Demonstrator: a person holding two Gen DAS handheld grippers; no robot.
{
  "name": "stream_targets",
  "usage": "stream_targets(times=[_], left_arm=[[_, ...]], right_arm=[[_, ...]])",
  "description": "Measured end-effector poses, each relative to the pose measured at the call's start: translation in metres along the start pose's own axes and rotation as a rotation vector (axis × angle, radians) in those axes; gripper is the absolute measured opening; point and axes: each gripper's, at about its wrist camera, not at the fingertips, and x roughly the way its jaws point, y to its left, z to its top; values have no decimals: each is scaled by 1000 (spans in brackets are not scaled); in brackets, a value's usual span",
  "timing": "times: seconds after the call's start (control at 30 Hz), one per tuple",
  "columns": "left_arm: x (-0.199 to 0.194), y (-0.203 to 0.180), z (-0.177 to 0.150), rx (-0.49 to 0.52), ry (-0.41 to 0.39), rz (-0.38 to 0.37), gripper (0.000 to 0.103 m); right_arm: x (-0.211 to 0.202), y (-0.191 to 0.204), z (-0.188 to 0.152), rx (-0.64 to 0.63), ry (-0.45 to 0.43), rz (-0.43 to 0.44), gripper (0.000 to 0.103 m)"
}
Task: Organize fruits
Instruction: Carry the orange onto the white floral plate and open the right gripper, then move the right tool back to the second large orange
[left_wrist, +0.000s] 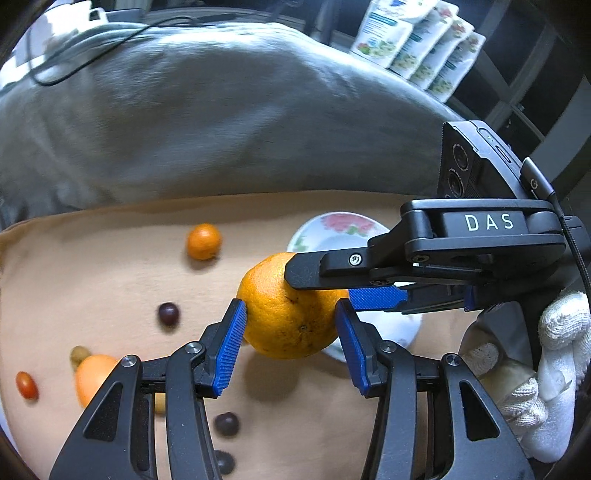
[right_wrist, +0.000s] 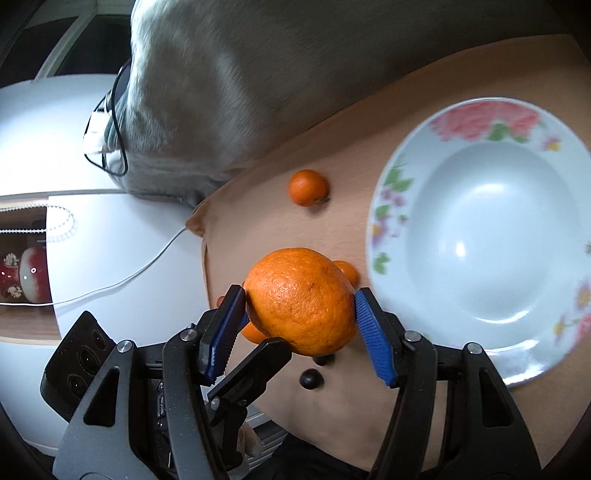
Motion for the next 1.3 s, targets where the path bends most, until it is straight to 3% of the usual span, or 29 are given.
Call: stream_targets(times=[0.5,0.63,0.9,1.2,1.3], left_arm=[[31,-39,0,40,65,-75,49],[35,-46,-2,61,80,-84,43],[21,-41,-10,39,69,-70,43],[5,-38,-17,9,53,-31,45],[-3,-33,-21,-8,43,-23,45]], right_arm=[[-42,-49,-11,79,-52,-44,65],[-54,-50,-9,78,-84,-12,60],[-84,-35,-4,-1,-174,-81,60],[-87,-16,-18,-132,-196,-182,60],[-86,-7,-22,-181,-201,-211,65]])
